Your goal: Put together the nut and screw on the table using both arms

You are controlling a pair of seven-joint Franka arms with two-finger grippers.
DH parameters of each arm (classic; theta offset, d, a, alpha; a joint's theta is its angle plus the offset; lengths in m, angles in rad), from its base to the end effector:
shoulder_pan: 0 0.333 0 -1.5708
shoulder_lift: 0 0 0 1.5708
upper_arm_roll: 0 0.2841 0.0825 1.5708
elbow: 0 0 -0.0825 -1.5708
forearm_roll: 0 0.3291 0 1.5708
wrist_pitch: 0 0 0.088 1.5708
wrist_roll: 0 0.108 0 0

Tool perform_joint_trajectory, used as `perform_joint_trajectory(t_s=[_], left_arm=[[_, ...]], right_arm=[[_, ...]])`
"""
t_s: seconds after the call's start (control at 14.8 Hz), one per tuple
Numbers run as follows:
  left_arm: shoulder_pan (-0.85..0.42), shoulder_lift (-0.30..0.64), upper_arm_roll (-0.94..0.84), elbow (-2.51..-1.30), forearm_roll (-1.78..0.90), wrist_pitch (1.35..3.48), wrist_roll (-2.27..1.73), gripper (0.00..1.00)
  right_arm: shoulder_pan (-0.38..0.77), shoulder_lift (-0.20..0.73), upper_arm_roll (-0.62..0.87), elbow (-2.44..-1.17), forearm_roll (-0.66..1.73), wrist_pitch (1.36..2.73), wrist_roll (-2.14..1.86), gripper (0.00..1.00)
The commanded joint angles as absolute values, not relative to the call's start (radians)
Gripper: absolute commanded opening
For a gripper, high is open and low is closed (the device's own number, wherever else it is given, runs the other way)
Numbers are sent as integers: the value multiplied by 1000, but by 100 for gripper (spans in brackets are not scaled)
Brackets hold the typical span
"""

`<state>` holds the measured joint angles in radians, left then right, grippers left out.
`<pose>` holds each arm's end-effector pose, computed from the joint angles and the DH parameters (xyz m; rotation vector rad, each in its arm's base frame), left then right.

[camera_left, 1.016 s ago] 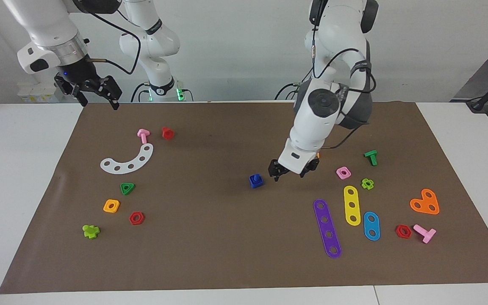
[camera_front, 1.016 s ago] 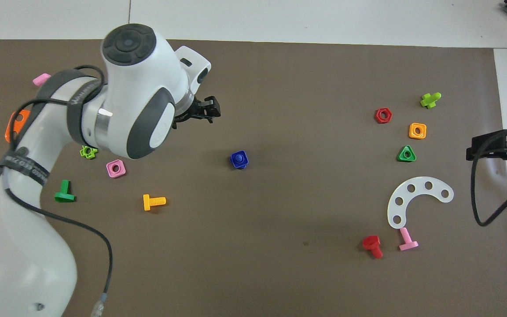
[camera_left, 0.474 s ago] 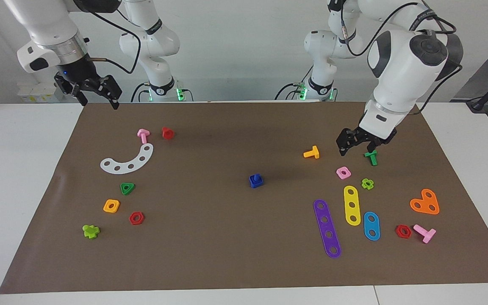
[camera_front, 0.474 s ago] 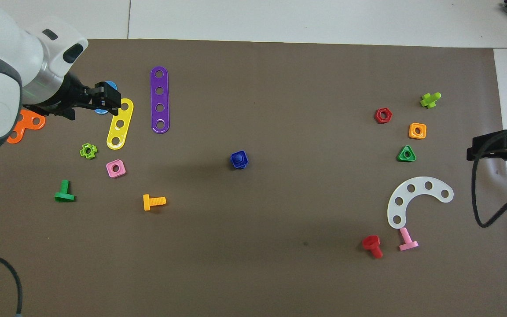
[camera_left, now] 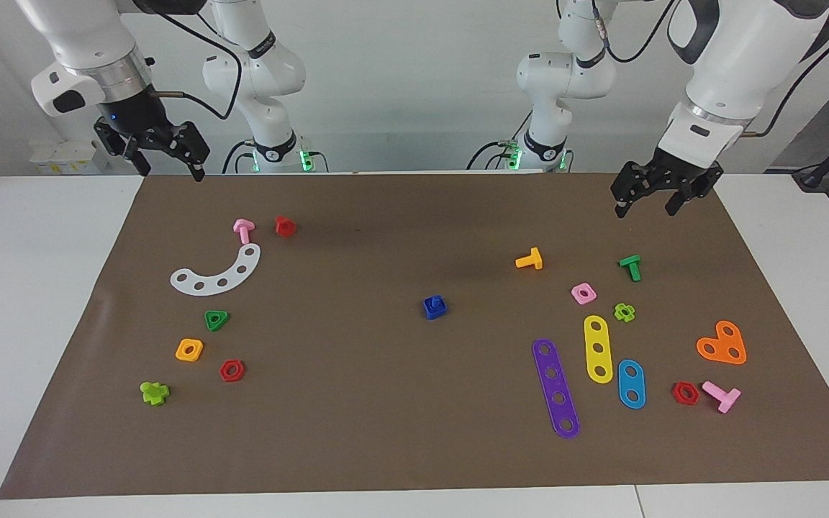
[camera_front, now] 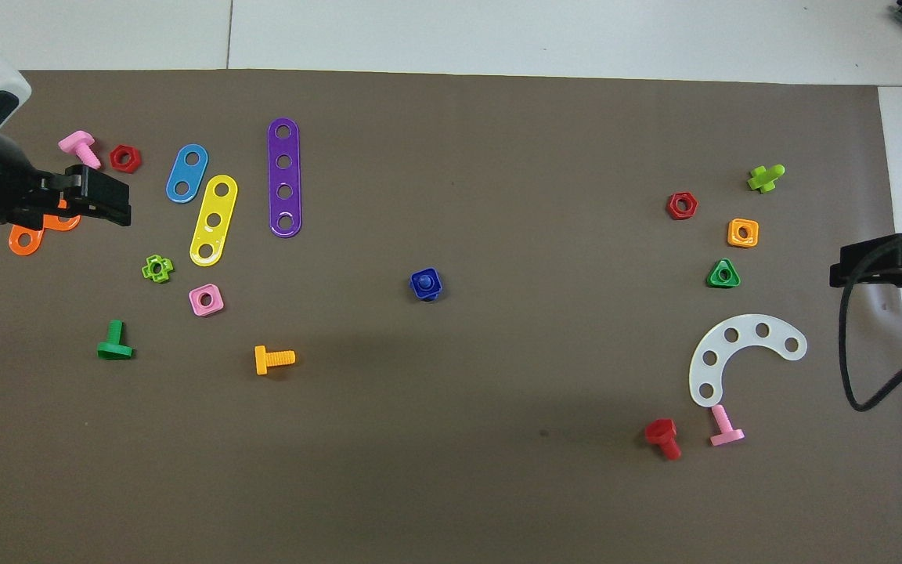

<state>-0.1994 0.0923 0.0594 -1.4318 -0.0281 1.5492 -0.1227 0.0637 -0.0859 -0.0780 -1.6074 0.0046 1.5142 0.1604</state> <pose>0.5181 -0.0777 0.6004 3.1155 -0.0290 0.0344 0.4697 -0.0079 0.6130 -3.1190 0.2723 0.0131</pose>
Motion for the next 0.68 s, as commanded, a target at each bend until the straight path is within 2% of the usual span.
perform_joint_trajectory(t_s=[0.0,0.61], left_arm=[[-196,64,57,-1468,-8,1546,-103,94],[-163,41,55,-1517,55,1560,-46,93]], right_arm=[[67,-101,-80,-1621,6,1517,167,100],[67,-101,-80,-1621,6,1517,169,100]])
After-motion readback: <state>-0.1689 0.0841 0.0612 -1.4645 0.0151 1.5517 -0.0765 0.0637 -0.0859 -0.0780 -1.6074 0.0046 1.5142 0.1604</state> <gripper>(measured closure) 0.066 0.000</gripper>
